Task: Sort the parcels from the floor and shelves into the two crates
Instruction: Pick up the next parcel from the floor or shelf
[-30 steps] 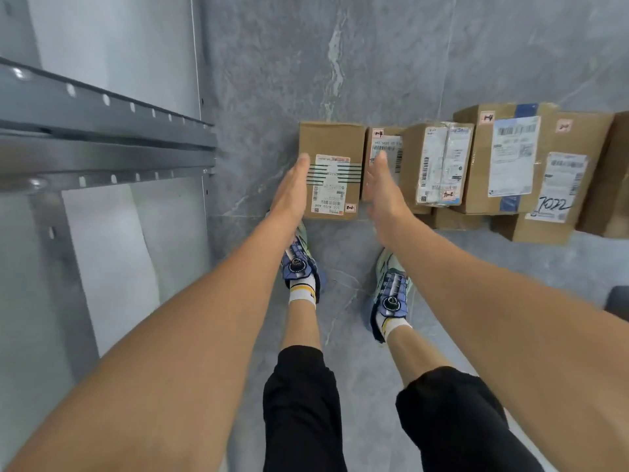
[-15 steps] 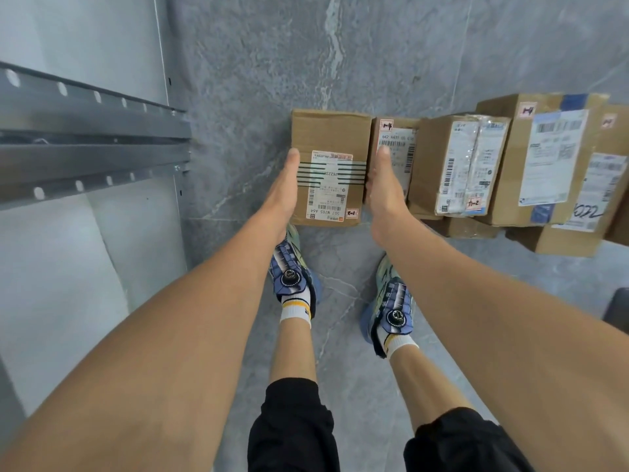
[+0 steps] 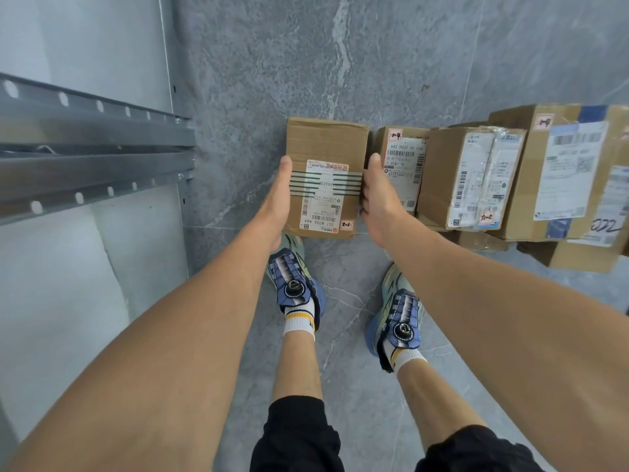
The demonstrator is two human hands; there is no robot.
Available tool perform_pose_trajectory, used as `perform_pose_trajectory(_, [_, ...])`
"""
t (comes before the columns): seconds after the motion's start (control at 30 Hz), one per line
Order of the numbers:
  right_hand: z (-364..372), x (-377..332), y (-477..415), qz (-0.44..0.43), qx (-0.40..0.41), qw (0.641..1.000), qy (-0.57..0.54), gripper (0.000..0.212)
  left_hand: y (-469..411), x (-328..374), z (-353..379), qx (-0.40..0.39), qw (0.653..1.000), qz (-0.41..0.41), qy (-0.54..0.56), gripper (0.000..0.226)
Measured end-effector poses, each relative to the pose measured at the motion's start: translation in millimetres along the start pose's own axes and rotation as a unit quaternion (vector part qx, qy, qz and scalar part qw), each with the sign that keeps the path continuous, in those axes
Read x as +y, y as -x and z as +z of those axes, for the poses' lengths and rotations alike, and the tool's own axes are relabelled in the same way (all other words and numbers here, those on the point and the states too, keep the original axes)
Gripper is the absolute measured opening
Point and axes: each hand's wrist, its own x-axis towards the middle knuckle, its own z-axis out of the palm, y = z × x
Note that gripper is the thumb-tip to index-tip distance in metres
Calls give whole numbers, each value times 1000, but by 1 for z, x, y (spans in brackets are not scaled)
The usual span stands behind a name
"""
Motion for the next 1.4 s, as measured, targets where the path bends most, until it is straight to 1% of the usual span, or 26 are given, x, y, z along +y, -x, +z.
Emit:
perform_pose_trajectory(0.1, [0,-5,5,-4,-6,1000,-9,72,-2,-4,-3,1,1000,5,28,69])
perform_pose_trajectory(0.17, [-3,-12,16,-20,-22,1000,-9,66,7,4,-5,10,999,6,46,63])
perform_pose_trajectory(0.27, [-4,-34,50,-34,-36,999,-1,53,37,21,-10,0,997,20,70,55])
perform_pose_trajectory(0.37, [-3,-66,93,-72,-56,996,14,59,83,53,-10,-4,995,53,84,52])
perform_pose_trajectory(0.43, [1,-92,133,-108,-48,993,28,62,120,80,-9,3,993,76,95,49])
perform_pose_trajectory(0.53, [1,-135,200,-163,-39,984,60,62,184,125,-3,22,986,131,101,50])
perform_pose_trajectory(0.67, [-7,-194,303,-234,-60,968,71,62,282,190,3,40,971,209,114,52])
perform_pose_trajectory(0.77, [-13,-238,387,-290,-85,951,66,66,365,238,9,42,955,267,120,56])
perform_pose_trajectory(0.87, [-17,-277,473,-348,-106,929,70,65,448,280,15,41,934,335,117,58])
perform_pose_trajectory(0.93, [-21,-296,525,-377,-112,917,69,63,499,301,20,46,923,362,123,59])
perform_pose_trajectory(1.03, [-27,-316,598,-429,-130,891,69,64,573,325,28,63,901,415,107,55])
perform_pose_trajectory(1.13, [-32,-323,664,-470,-129,870,74,60,637,336,32,67,883,454,99,56])
perform_pose_trajectory(1.23, [-32,-324,723,-500,-139,852,74,56,693,339,34,87,866,485,83,59])
perform_pose_trajectory(1.33, [-31,-318,772,-524,-161,833,68,56,742,334,33,105,850,512,70,53])
perform_pose_trajectory(1.4, [-30,-310,800,-542,-172,820,64,53,771,327,33,108,840,527,72,52])
